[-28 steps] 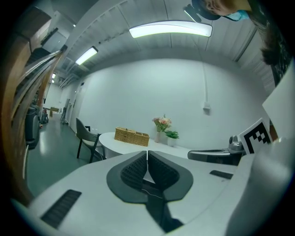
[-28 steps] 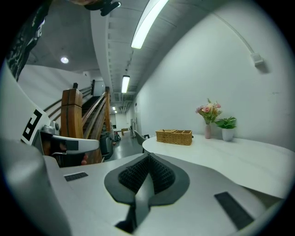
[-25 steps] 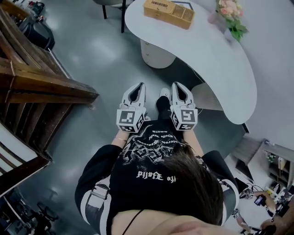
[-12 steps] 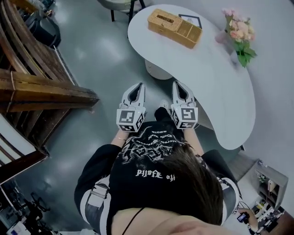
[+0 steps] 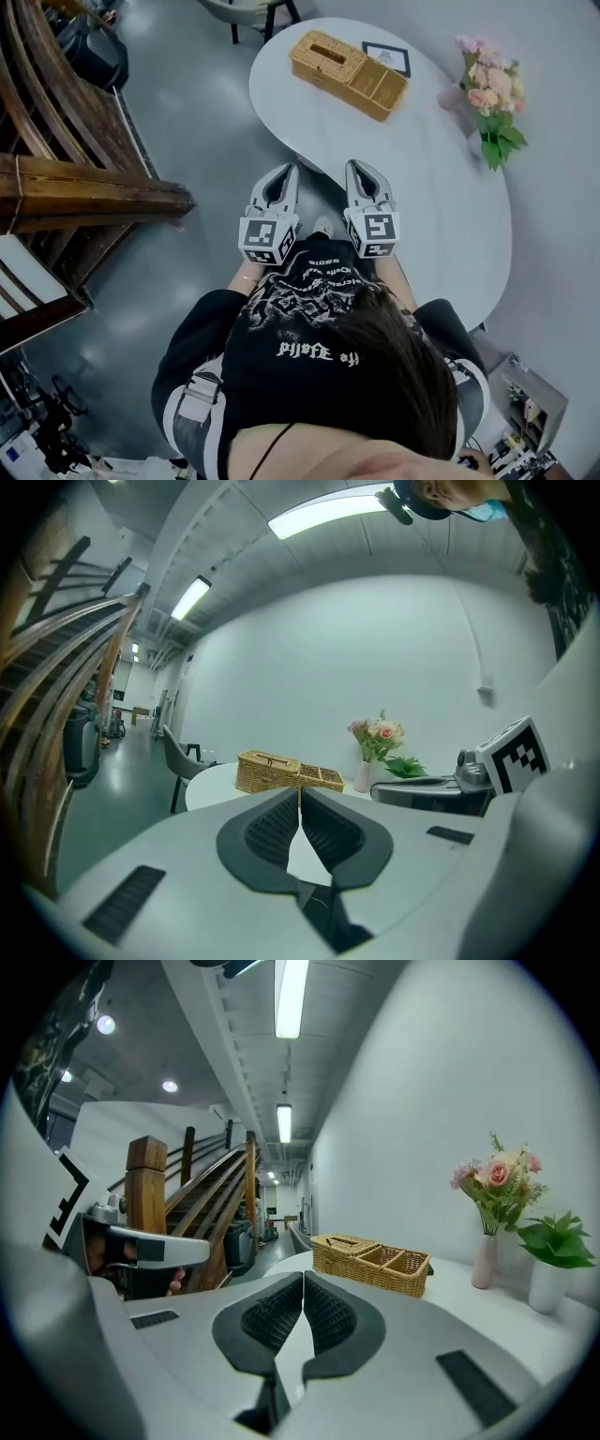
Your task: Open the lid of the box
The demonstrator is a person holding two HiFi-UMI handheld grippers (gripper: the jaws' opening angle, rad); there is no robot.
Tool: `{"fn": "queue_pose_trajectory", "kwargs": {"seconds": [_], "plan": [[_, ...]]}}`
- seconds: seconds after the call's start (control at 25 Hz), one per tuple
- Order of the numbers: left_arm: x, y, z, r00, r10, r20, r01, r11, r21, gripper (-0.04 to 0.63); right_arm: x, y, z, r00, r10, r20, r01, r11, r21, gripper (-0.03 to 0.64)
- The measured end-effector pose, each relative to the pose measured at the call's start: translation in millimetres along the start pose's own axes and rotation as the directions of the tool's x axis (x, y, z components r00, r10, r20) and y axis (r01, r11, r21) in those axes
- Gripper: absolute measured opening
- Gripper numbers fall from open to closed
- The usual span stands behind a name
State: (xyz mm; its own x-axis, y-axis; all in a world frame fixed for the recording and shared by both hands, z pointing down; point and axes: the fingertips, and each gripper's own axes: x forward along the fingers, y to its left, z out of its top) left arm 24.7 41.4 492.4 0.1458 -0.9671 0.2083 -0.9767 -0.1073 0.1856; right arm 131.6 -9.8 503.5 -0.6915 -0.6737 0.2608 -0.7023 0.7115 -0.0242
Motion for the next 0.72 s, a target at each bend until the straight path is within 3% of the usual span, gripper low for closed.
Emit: {"fn": "queue_pose_trajectory", "kwargs": {"seconds": [0.4, 0.72], "plan": [[57, -15, 2, 1.0, 0.021, -0.01, -0.021, 1.0, -0.003, 0.028, 31, -49, 7, 0.999, 0.049, 0.001, -0.049, 0.999, 0.014, 0.026], [78, -5, 15, 1.0, 0.009, -0.016, -0.009, 1.0, 0.013, 0.028, 53, -45, 10, 0.994, 0.097, -0.042, -0.096, 0.995, 0.013, 0.028]]}}
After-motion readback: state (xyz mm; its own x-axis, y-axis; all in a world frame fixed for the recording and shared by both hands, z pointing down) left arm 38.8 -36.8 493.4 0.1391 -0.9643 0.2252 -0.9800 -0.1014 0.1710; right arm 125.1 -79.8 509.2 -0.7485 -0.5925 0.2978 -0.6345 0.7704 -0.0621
